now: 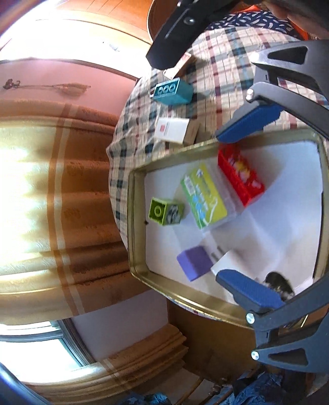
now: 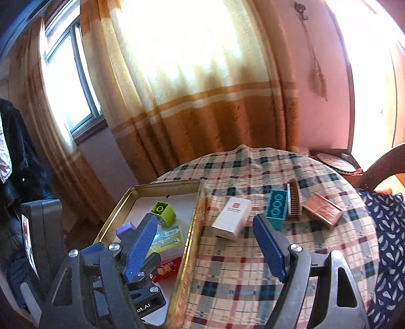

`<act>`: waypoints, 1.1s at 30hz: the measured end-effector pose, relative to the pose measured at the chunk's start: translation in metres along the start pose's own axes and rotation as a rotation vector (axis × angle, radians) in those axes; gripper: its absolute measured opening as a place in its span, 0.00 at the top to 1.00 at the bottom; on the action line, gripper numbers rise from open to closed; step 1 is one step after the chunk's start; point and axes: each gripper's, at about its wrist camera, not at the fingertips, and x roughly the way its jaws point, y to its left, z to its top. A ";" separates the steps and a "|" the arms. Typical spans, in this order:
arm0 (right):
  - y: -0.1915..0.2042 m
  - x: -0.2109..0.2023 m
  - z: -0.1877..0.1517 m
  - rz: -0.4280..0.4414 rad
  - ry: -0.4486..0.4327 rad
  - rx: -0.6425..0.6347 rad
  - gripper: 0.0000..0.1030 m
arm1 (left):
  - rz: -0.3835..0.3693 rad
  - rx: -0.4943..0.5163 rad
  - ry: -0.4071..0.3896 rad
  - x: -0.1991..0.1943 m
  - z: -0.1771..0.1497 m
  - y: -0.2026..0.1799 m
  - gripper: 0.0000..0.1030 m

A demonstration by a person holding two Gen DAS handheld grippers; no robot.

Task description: Organize rigid objects

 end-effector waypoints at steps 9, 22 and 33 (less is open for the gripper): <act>-0.019 -0.029 -0.006 -0.063 -0.038 -0.008 0.22 | -0.031 0.024 -0.058 -0.022 -0.003 -0.021 0.01; -0.039 -0.047 -0.016 -0.125 -0.044 -0.020 0.22 | -0.051 0.050 -0.069 -0.036 -0.009 -0.042 0.01; -0.069 -0.051 -0.014 -0.173 -0.045 0.016 0.22 | -0.076 0.074 -0.032 -0.034 -0.010 -0.065 0.01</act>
